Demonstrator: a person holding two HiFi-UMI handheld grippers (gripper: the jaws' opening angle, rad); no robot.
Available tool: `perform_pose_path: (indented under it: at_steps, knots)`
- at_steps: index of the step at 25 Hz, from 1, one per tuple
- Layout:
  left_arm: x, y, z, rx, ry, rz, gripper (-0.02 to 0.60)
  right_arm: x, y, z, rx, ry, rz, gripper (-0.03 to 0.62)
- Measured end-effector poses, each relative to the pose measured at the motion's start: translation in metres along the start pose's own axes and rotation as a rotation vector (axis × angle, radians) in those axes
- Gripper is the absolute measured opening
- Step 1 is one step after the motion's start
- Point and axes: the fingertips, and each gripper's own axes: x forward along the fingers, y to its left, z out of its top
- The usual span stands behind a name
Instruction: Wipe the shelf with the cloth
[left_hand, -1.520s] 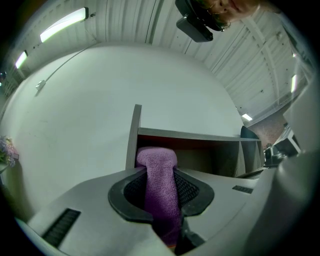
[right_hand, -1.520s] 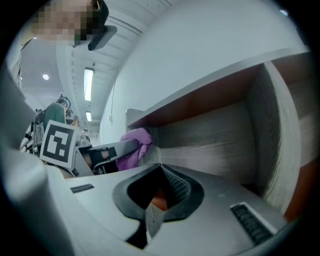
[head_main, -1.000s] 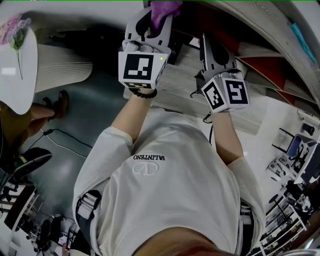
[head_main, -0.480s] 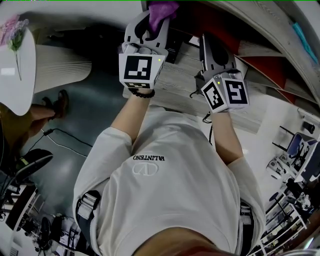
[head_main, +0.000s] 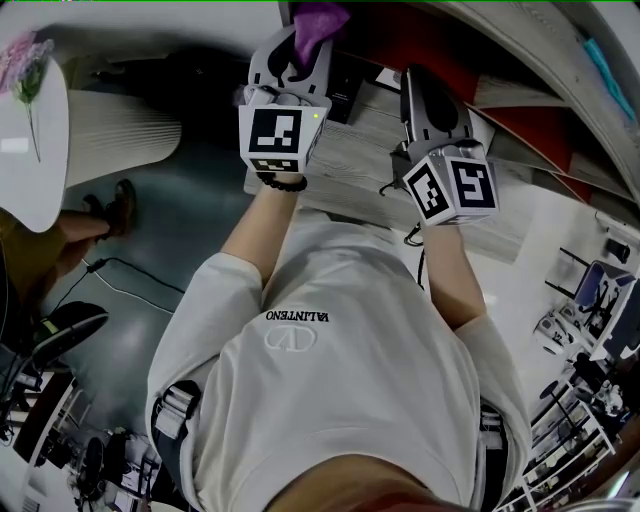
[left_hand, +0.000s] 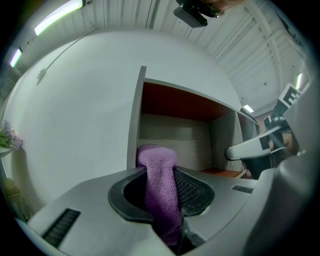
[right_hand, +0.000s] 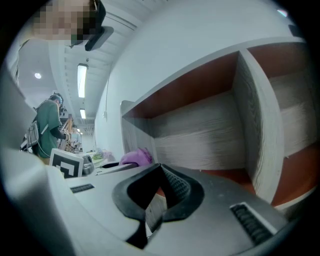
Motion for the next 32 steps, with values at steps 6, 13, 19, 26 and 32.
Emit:
perform_pose_path:
  at_steps: [6, 13, 19, 26, 32]
  knots:
    - [-0.001, 0.001, -0.011, -0.002, 0.021, 0.005, 0.089, -0.004, 0.0, -0.005, 0.002, 0.006, -0.004, -0.002]
    - [0.0, 0.002, -0.025, 0.006, 0.046, 0.015, 0.089, -0.009, -0.003, -0.005, -0.003, 0.007, -0.005, -0.002]
    - [0.0, 0.001, -0.029, 0.025, 0.051, 0.016, 0.089, -0.014, -0.009, -0.003, -0.003, 0.002, -0.008, -0.002]
    - [0.0, -0.001, -0.032, 0.058, 0.037, 0.001, 0.089, -0.023, -0.017, -0.004, 0.006, -0.002, -0.019, -0.002]
    - [-0.009, -0.012, -0.017, 0.11, -0.039, -0.043, 0.089, -0.044, -0.032, -0.002, -0.012, -0.017, -0.028, -0.002]
